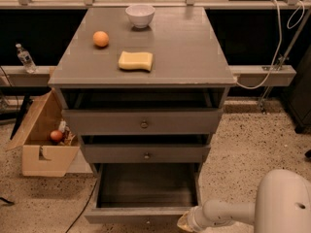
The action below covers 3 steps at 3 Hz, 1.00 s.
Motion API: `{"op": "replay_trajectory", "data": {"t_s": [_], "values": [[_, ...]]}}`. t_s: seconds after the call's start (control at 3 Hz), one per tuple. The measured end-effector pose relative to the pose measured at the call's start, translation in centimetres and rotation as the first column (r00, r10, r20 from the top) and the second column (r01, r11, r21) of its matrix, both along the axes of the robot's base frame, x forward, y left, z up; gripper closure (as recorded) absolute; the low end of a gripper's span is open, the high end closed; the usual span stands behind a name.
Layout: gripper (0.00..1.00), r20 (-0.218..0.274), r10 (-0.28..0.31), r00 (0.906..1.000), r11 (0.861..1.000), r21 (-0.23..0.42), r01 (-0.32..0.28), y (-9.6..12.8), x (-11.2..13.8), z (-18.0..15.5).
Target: Close bottom drawer
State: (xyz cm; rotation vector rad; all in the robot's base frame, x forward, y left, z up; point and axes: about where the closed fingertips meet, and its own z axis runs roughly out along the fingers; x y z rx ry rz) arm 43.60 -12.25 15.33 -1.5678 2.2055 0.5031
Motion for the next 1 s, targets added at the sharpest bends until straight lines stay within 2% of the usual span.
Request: {"op": "replay_trajectory", "data": {"t_s": [0.33,0.67,1.0], "values": [[1.0,0.037,0.017,0.9992,1.0,-0.007,-0.016,0.7,1.9,-0.8],[1.0,0.109,0.02,0.9938,1.0,-0.025,-0.017,1.8,4.9,-1.4],[1.0,0.127,0.022,0.9917,0.999,-0.026,-0.019,2.0,5.6,-1.6]]}}
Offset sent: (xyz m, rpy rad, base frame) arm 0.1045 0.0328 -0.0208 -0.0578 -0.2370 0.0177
